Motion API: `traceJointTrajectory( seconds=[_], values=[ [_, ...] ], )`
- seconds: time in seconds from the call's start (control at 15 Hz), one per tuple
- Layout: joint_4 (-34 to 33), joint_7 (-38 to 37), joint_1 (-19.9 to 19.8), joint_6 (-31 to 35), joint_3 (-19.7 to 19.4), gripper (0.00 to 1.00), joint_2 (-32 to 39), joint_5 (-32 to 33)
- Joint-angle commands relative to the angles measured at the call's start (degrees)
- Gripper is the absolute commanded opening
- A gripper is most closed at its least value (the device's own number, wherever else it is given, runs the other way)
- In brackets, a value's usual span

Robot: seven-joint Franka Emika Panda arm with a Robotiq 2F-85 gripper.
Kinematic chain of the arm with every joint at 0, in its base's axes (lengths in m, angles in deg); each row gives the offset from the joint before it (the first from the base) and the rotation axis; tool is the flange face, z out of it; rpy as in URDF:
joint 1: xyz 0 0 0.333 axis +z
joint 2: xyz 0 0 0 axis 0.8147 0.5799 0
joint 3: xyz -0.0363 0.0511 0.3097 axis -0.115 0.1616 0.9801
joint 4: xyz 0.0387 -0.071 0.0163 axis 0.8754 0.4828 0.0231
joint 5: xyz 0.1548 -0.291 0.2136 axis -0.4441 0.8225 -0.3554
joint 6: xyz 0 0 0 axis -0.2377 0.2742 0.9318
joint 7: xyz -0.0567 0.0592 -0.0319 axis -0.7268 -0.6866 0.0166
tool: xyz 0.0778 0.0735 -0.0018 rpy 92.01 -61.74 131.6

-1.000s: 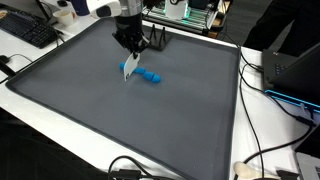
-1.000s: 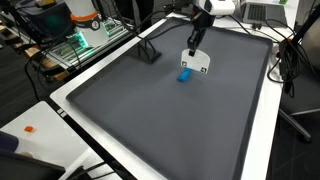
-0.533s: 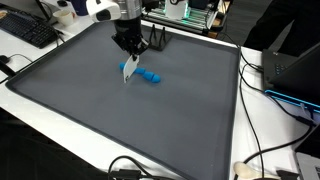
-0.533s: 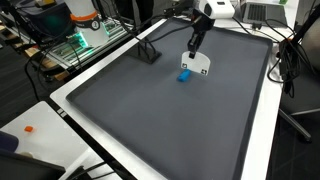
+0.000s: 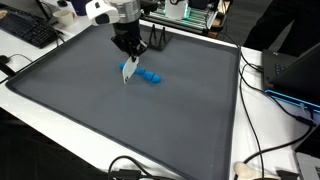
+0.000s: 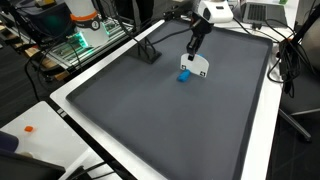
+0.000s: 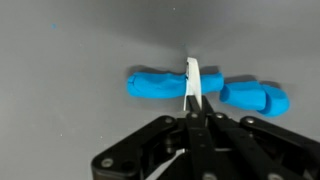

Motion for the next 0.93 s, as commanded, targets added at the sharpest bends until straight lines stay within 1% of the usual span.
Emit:
traceJointTrajectory(
  seconds=[0.0, 0.47, 0.87],
  values=[
    [0.29, 1.59, -0.70, -1.54, -0.42, 0.01, 1.08, -1.38],
    [-0.25, 1.73, -1.44, -7.65, -0.49, 0.01, 0.87, -2.41],
    [-0.15, 4.10, -1.98, -8.70, 0.02, 0.01, -0.51, -4.13]
  ],
)
